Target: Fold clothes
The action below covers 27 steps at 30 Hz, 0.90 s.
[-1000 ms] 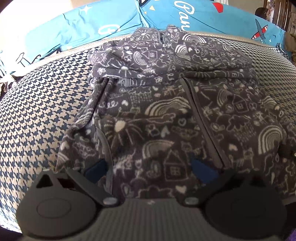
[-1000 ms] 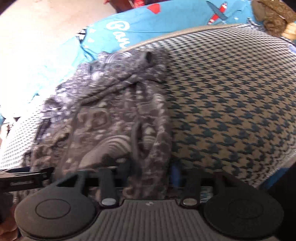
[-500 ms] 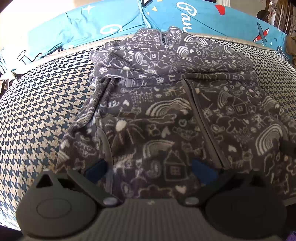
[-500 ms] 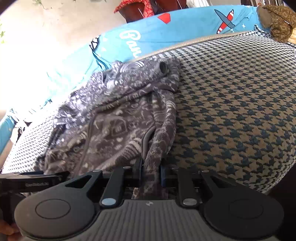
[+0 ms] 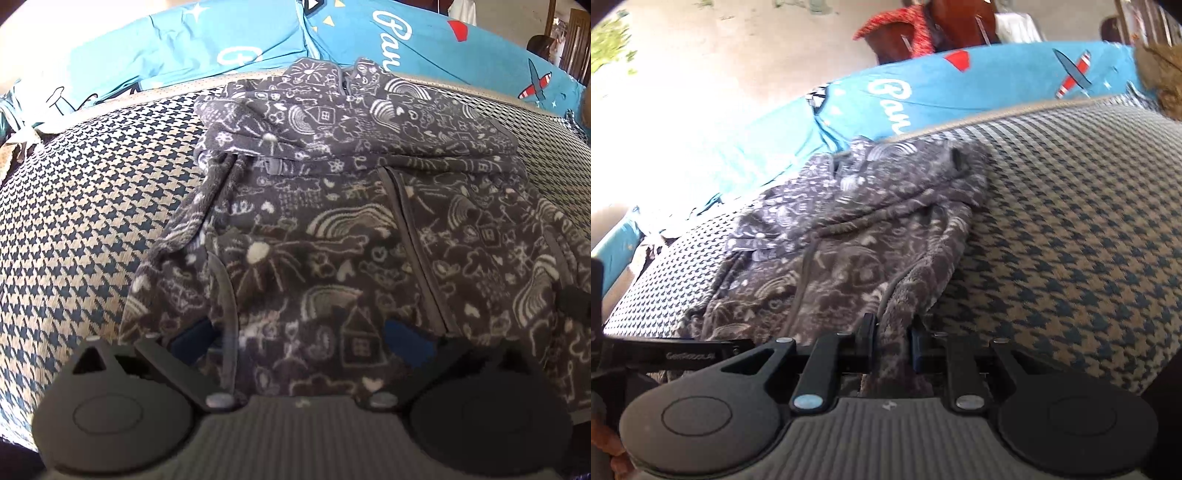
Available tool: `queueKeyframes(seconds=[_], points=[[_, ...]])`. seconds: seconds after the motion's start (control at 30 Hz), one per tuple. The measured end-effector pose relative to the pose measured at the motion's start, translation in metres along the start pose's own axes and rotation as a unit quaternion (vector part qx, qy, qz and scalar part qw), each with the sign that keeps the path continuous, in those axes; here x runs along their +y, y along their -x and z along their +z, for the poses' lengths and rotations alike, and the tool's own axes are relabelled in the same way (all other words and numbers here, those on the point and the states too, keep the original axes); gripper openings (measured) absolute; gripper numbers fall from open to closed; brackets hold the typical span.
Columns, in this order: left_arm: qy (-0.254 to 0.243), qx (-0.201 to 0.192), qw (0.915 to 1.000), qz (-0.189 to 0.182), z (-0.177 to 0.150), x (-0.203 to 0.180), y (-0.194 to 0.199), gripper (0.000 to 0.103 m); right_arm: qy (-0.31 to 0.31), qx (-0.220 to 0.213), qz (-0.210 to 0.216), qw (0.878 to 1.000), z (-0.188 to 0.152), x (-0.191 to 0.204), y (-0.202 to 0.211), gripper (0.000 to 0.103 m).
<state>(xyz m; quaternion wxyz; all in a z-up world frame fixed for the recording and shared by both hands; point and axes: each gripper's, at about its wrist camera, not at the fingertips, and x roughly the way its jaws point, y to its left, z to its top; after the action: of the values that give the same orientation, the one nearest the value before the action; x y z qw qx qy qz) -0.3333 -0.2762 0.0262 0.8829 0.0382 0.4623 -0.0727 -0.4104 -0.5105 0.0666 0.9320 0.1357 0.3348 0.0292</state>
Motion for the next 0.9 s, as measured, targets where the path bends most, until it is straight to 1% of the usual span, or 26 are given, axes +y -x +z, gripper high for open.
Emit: queueKeyframes(seconds=[0.1,0.23,0.3,0.4,0.43,0.5,0.53,0.57,0.6,0.63,0.7,0.83,0.9], points=[[0.005,-0.002,1.0,0.003,0.001,0.002,0.001,0.103,0.019,-0.004,0.016,1.0,0.0,0.012,-0.001,0.019],[0.021,-0.011,0.9997,0.009,0.003,0.007,0.004,0.103,0.036,-0.006,0.048,0.998,0.002,0.026,-0.001,0.016],[0.031,-0.012,0.9994,0.012,0.004,0.009,0.004,0.103,0.045,-0.005,0.053,0.998,0.002,0.033,-0.004,0.016],[0.04,-0.006,0.9991,0.013,0.005,0.012,0.003,0.103,0.06,0.013,0.039,0.997,-0.002,0.041,-0.014,0.016],[0.041,-0.005,0.9991,0.012,0.005,0.013,0.003,0.103,0.066,0.02,0.033,0.997,-0.004,0.044,-0.017,0.018],[0.041,-0.005,0.9991,0.012,0.005,0.013,0.003,0.103,0.079,0.018,0.026,0.996,-0.005,0.048,-0.016,0.02],[0.041,-0.006,0.9991,0.012,0.006,0.014,0.003,0.103,0.086,0.017,0.022,0.996,-0.005,0.05,-0.016,0.024],[0.042,-0.005,0.999,0.013,0.006,0.014,0.003,0.103,0.081,0.016,0.024,0.996,-0.004,0.048,-0.014,0.027],[0.043,-0.004,0.999,0.011,0.006,0.014,0.003,0.103,0.074,0.016,0.028,0.997,-0.002,0.046,-0.012,0.033],[0.045,-0.004,0.9989,0.01,0.006,0.014,0.003,0.103,0.061,0.017,0.032,0.997,0.002,0.042,-0.01,0.039],[0.047,-0.004,0.9989,0.007,0.006,0.014,0.004,0.103,0.032,0.016,0.039,0.999,0.011,0.033,-0.008,0.046],[0.047,-0.003,0.9989,0.0,0.008,0.013,0.004,0.103,-0.02,-0.001,0.037,0.999,0.031,0.01,-0.004,0.055],[0.047,-0.002,0.9989,-0.003,0.01,0.014,0.003,0.103,-0.032,-0.011,0.031,0.999,0.04,-0.001,-0.004,0.058]])
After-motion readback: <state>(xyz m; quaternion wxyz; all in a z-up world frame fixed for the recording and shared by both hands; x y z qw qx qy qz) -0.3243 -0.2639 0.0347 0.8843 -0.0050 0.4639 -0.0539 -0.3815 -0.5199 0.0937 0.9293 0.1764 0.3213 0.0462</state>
